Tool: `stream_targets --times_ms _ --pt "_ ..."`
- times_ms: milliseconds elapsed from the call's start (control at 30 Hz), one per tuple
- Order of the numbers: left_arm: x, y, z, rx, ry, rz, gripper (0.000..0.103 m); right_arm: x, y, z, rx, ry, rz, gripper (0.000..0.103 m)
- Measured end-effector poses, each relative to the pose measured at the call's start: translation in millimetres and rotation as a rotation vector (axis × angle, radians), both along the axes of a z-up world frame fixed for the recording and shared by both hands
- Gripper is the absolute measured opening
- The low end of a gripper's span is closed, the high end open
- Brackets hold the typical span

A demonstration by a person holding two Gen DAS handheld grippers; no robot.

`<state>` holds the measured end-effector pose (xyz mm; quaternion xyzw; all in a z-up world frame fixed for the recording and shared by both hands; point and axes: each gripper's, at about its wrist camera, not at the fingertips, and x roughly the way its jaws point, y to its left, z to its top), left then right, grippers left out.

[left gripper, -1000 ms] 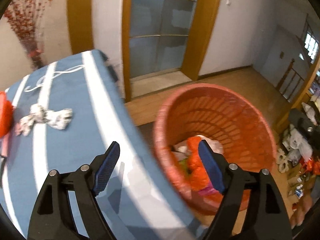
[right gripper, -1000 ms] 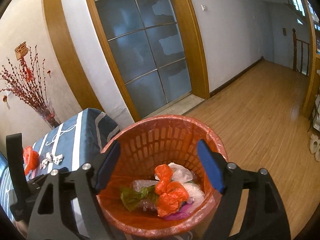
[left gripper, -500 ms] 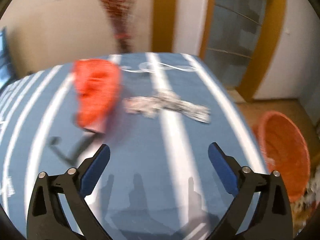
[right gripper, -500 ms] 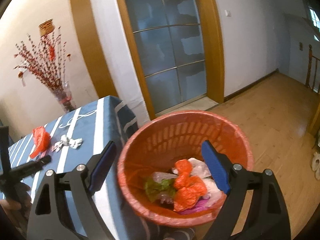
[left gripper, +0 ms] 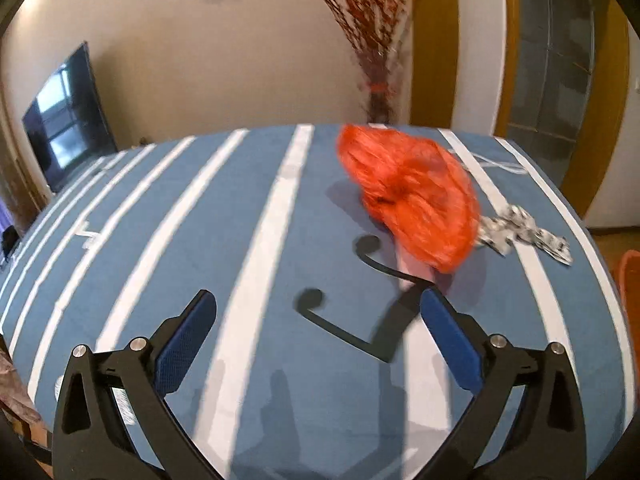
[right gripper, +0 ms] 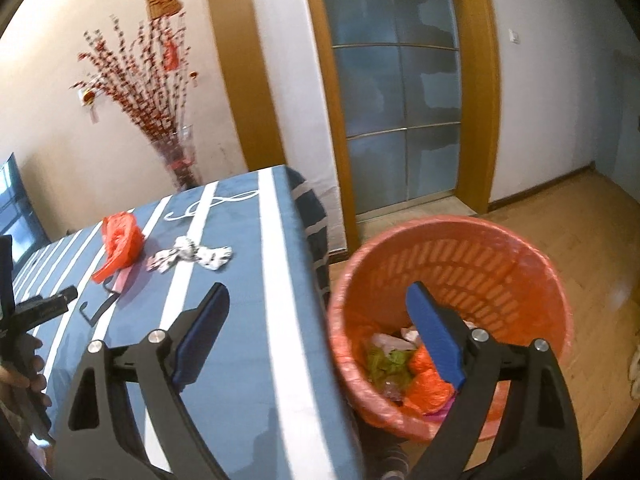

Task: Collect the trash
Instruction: 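Move the left tool back to the table and grasp the remaining orange bag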

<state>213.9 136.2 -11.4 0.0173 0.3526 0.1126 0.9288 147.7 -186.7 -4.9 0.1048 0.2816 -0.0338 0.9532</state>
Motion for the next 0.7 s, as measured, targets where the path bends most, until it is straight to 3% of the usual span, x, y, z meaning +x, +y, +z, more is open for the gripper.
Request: stream_targets --times_ms 233,433,600,700 --pt "15 15 3 -0.016 0.043 0.003 0.1 15 29 0 -0.014 0.006 0.054 0.091" --pt "36 1 22 -0.044 -0.025 -0.028 0.1 31 49 2 -0.054 -0.001 0.088 0.091" --pt "70 -22 28 -0.005 -0.046 -0.062 0.1 44 57 2 -0.046 0.004 0.113 0.091" --pt "101 -28 22 -0.035 -0.008 -0.065 0.1 52 62 -2 -0.056 0.018 0.122 0.091"
